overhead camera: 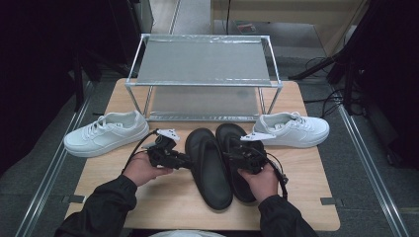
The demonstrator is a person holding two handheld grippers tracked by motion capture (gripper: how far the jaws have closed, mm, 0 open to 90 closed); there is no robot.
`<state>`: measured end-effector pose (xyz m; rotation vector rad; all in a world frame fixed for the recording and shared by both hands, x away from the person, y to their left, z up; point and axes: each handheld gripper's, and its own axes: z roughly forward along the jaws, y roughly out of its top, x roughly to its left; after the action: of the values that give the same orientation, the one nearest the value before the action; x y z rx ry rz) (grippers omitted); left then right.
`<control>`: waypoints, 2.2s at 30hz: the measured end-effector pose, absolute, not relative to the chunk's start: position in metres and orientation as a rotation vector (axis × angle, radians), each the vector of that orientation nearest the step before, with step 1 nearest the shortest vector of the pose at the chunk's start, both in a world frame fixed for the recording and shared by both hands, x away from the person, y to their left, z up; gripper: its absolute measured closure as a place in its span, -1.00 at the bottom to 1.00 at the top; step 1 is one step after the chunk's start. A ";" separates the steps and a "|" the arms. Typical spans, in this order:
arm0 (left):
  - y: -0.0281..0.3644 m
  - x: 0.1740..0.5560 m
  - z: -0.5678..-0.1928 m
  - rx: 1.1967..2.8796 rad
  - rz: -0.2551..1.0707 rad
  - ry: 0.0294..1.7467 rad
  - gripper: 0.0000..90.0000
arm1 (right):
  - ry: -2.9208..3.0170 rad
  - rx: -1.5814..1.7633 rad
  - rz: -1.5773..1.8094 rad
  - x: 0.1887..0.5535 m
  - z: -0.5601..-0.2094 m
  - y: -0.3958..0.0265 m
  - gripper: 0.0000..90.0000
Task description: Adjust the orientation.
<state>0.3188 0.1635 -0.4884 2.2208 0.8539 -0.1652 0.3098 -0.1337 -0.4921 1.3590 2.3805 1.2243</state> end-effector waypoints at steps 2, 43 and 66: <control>0.166 0.320 -0.488 2.215 -0.155 0.861 0.28 | 2.383 1.355 1.227 0.309 -0.494 -0.131 0.06; 0.178 0.324 -0.485 2.136 -0.044 0.885 -0.13 | 2.349 1.440 1.157 0.304 -0.515 -0.108 0.53; 0.186 0.319 -0.482 2.112 -0.033 0.898 -0.15 | 2.367 1.418 1.148 0.312 -0.501 -0.109 0.70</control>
<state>0.3188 0.1865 -0.4824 2.1120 0.8977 -0.0329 0.3118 -0.1092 -0.5007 1.4185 2.3669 1.1477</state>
